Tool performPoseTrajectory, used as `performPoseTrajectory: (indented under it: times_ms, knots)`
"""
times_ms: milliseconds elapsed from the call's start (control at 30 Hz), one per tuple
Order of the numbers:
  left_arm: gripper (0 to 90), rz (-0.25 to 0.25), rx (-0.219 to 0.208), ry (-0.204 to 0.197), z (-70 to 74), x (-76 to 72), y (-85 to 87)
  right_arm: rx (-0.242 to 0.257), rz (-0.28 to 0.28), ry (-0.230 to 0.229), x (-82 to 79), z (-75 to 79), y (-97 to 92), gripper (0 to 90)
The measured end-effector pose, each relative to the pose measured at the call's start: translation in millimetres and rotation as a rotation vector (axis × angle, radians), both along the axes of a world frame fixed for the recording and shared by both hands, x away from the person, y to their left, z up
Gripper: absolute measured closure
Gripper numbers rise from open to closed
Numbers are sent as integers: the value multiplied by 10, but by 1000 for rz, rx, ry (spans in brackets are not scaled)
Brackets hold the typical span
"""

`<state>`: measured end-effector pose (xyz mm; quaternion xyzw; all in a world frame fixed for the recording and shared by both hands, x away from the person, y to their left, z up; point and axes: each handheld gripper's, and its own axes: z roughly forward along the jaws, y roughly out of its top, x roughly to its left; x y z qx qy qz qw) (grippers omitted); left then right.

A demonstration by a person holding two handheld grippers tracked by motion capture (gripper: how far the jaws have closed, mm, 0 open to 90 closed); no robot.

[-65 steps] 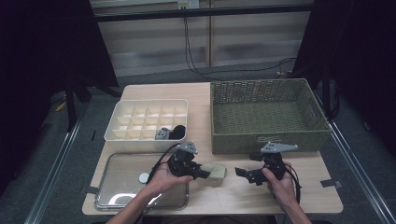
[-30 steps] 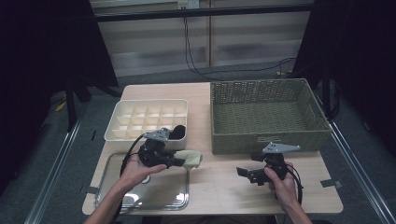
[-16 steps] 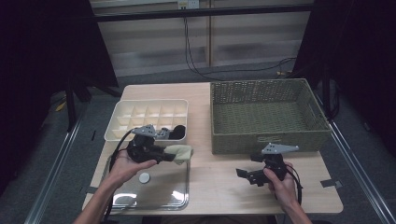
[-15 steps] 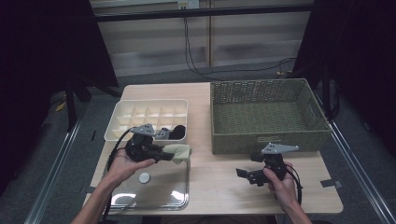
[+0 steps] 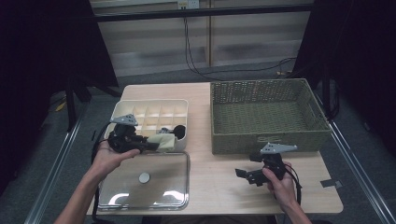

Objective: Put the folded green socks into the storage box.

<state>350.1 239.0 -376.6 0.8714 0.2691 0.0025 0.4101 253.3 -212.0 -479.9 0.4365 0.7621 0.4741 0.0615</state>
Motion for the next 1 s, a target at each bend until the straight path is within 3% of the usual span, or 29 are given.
performPoseTrajectory:
  times_ms: [100, 467, 733, 1000]
  knots:
    - [690, 26, -8, -3, 39, 52, 84, -1, 2, 4, 6, -7, 8, 78]
    - [689, 92, 52, -17, 123, 125, 369, -7, 2, -4, 2, -6, 3, 78]
    - [689, 129, 71, -13, 123, 233, 487, -5, 10, 0, 19, -7, 18, 78]
    - [691, 164, 161, 16, 76, 452, 547, 0, 12, 3, 44, -14, 43, 79]
